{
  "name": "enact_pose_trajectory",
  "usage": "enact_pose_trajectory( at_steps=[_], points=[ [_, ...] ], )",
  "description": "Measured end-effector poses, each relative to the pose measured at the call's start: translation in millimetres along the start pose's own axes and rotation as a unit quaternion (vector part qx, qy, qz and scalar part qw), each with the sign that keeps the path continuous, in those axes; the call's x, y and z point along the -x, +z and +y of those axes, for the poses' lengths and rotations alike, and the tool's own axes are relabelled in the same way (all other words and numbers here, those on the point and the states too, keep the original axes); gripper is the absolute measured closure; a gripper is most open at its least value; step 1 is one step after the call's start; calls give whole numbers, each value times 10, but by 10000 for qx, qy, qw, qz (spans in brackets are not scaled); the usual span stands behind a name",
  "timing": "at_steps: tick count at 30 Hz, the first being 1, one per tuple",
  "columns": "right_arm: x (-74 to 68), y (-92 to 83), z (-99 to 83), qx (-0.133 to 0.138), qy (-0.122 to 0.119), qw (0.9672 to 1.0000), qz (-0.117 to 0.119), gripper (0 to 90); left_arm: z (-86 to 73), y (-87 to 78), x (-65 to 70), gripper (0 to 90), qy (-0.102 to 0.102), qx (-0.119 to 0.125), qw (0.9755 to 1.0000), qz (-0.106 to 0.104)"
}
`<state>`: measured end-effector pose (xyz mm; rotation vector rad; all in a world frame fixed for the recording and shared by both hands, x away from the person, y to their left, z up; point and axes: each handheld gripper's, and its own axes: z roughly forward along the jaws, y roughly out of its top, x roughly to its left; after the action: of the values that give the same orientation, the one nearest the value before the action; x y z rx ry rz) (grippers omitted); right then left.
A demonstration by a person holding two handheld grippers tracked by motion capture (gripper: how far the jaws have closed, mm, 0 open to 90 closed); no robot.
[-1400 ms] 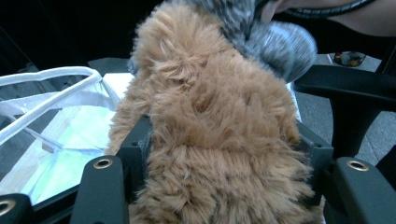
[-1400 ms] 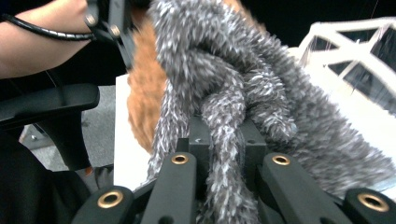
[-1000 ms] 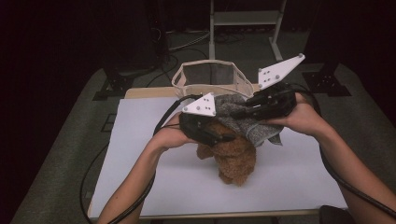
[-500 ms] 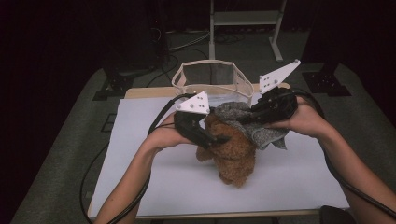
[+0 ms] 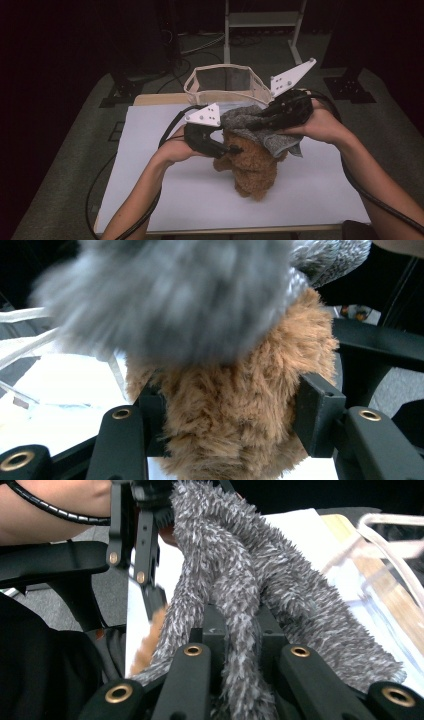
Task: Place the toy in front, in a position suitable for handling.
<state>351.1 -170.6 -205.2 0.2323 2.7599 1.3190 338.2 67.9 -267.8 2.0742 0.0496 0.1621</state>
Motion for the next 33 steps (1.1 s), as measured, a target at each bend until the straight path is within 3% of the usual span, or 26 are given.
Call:
enact_pose_trajectory(
  at_steps=[3,12,14,17,19,20,23,25,33],
  points=[
    [2,2,2,26,39,10000,-13,797,-20,-37,-10,457,-91,71,9999,5],
    [32,-197,-146,127,135,9996,-206,796,30,-16,2,437,-71,93,9999,3],
    [36,-186,-165,132,143,9996,-199,796,48,-8,6,369,-102,92,9999,10],
    [49,-154,-170,181,158,9996,-173,796,92,45,20,190,-235,140,9996,2],
    [44,-101,-146,190,146,9996,-127,796,126,88,32,143,-216,72,9997,75],
    [38,-71,-128,184,109,9997,-107,796,133,97,33,144,-176,-12,9998,112],
    [19,-35,-93,174,52,9998,-118,795,106,57,25,303,-202,-87,9997,116],
    [24,-62,-97,217,43,9997,-120,795,91,20,20,357,-161,-120,9997,109],
    [47,-183,-230,360,177,9990,-194,795,8,-70,-1,391,-232,-118,9995,179]
  ],
)
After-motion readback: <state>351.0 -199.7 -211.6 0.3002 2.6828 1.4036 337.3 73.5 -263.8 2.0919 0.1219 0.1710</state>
